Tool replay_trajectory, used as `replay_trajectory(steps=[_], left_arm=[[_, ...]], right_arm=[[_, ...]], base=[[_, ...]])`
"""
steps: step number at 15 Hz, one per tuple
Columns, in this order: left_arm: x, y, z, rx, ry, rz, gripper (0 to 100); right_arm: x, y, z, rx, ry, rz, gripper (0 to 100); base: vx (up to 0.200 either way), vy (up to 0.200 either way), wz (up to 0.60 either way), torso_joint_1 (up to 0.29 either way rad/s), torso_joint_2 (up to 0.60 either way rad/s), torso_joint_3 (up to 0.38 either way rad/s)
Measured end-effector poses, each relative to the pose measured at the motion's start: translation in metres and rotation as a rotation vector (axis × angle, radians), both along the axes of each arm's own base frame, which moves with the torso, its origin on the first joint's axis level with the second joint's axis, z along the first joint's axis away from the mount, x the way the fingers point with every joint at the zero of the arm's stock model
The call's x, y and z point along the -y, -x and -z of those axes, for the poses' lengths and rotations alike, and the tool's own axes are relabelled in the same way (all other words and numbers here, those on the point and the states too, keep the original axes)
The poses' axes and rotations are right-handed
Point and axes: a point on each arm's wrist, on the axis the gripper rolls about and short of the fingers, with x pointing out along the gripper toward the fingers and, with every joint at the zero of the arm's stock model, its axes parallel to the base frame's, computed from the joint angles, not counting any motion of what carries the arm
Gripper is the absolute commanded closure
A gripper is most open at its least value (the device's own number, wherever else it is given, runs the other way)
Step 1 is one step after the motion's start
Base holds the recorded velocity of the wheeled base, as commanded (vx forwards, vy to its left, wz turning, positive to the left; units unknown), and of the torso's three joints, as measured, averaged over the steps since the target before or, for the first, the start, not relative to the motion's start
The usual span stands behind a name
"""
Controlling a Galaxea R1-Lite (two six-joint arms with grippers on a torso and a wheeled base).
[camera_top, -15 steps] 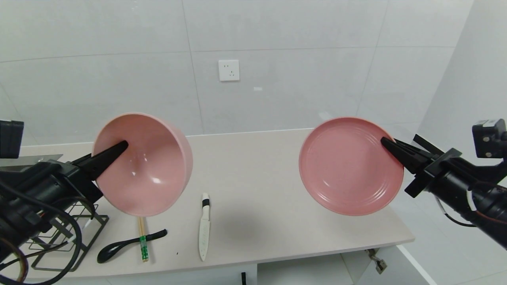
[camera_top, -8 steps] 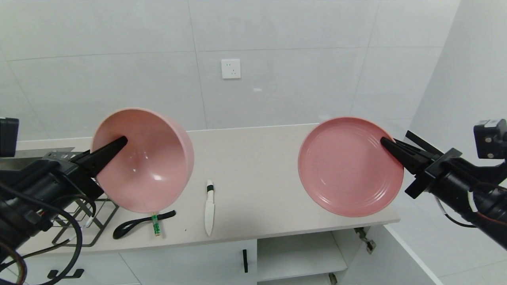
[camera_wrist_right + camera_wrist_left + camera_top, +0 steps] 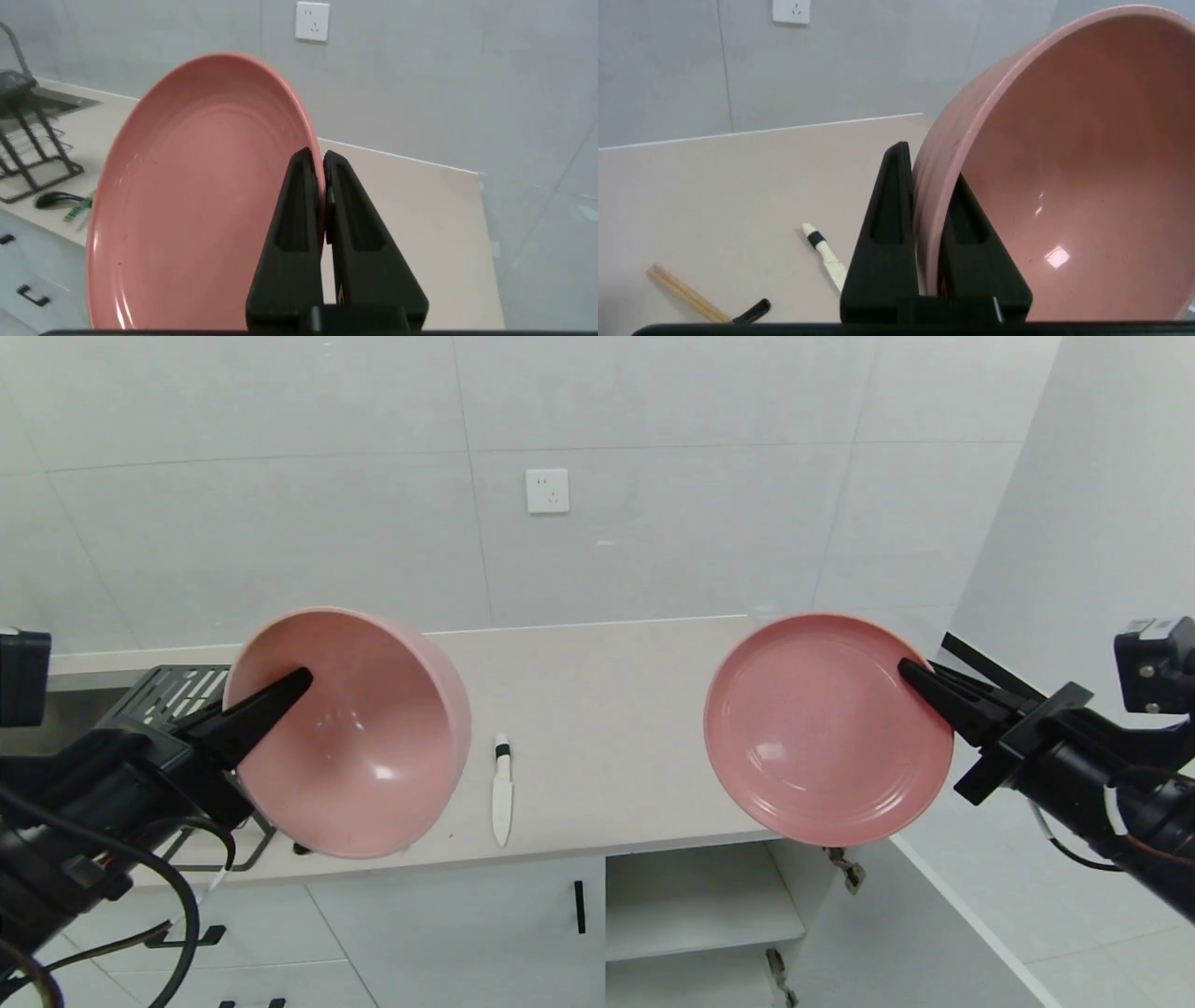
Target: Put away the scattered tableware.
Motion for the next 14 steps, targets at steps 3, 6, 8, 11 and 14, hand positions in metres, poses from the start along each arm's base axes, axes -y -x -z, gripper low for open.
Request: replay_trajectory(steps=[3, 6, 8, 11, 14], left_arm=[[0.001, 0.002, 0.003, 0.001, -0.021, 0.005, 100], [0.002, 0.006, 0.008, 0.022, -0.073, 0.011, 100], [0.005, 0.008, 0.010, 0.020, -0.080, 0.029, 100], [0.010, 0.011, 0.013, 0.011, -0.092, 0.063, 100], [0.011, 0.013, 0.016, 0.002, -0.100, 0.077, 100]], right_arm=[[0.000, 0.000, 0.001, 0.002, 0.016, 0.002, 100], [0.000, 0.000, 0.001, 0.006, 0.015, 0.002, 100], [0.000, 0.000, 0.000, 0.010, 0.014, 0.002, 100], [0.000, 0.000, 0.000, 0.010, 0.014, 0.002, 100], [0.000, 0.000, 0.000, 0.007, 0.014, 0.002, 100]], base=[[0.000, 0.000, 0.00, -0.152, 0.34, 0.160], [0.000, 0.000, 0.00, -0.071, 0.15, 0.074], [0.000, 0.000, 0.00, -0.098, 0.18, 0.100], [0.000, 0.000, 0.00, -0.121, 0.27, 0.126], [0.000, 0.000, 0.00, -0.194, 0.40, 0.198]])
